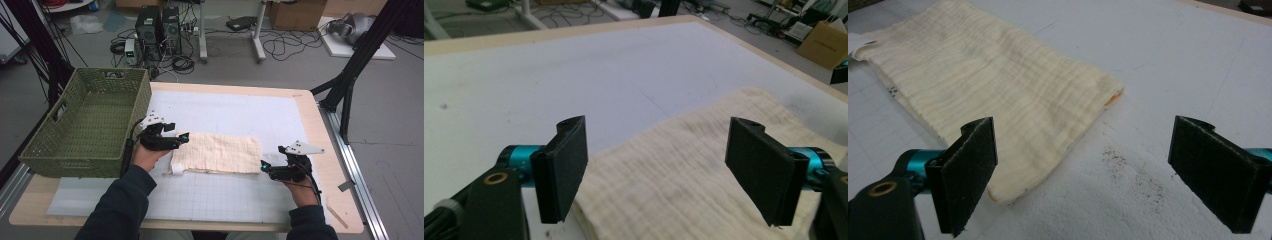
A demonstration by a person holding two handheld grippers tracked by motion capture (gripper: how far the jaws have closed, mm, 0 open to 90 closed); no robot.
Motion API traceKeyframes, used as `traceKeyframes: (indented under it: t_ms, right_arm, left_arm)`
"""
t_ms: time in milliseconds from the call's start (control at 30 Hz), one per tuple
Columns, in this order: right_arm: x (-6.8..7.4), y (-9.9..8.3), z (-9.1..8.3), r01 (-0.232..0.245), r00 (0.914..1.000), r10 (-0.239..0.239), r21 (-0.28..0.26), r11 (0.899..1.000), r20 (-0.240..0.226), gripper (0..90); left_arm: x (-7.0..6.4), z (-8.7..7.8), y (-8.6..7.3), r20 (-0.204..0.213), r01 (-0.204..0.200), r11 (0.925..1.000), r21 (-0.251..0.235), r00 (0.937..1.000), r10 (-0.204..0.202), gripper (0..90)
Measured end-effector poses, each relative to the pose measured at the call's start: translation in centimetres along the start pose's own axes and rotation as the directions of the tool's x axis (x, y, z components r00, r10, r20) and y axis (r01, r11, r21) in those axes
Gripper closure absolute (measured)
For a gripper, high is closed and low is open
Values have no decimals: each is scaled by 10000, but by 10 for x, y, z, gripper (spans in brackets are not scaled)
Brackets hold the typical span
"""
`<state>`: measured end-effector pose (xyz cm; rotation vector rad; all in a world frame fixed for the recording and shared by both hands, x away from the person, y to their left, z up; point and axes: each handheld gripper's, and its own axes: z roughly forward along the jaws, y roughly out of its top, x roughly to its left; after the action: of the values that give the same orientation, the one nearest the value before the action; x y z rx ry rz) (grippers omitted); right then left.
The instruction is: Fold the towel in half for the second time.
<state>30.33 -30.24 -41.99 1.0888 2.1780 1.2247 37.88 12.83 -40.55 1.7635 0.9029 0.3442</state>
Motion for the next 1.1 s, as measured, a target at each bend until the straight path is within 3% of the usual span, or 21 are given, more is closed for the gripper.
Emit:
traceKeyframes:
  t_ms: [167,233,333,533,667,733,900,1000,1100]
  right_arm:
    - [-1,0,0,-64,10000,64,-16,10000,-9,115]
    - [-2,0,1,-44,10000,44,-15,10000,10,115]
    - [-2,0,1,-58,10000,58,40,10000,-20,115]
    - [-2,0,2,-101,9999,102,97,9999,-93,115]
    - [-2,0,4,-41,10000,42,122,9999,-88,115]
    - [-2,0,5,-57,10000,57,152,9999,-43,115]
    - [-4,4,11,-73,10000,72,219,9997,23,115]
    - [-11,13,17,-20,10000,17,308,9995,72,117]
    - [-20,27,29,-132,9998,125,630,9979,124,118]
  left_arm:
    - [6,15,5,-428,-10,9997,236,9991,20,296]
    - [11,23,3,-801,84,9974,722,9968,-26,318]
    - [18,32,0,-1204,185,9941,1073,9927,-55,347]
    - [26,44,-9,-1679,53,9851,1720,9855,241,376]
    - [28,51,-15,-1812,-328,9682,2480,9802,796,424]
    - [29,53,-18,-1727,-456,9601,2760,9803,962,454]
    - [29,53,-18,-1465,-699,9589,2751,9826,1137,548]
    - [28,52,-18,-1206,-828,9570,2781,9854,1203,646]
    - [28,52,-19,-1059,-712,9595,2725,9890,1034,727]
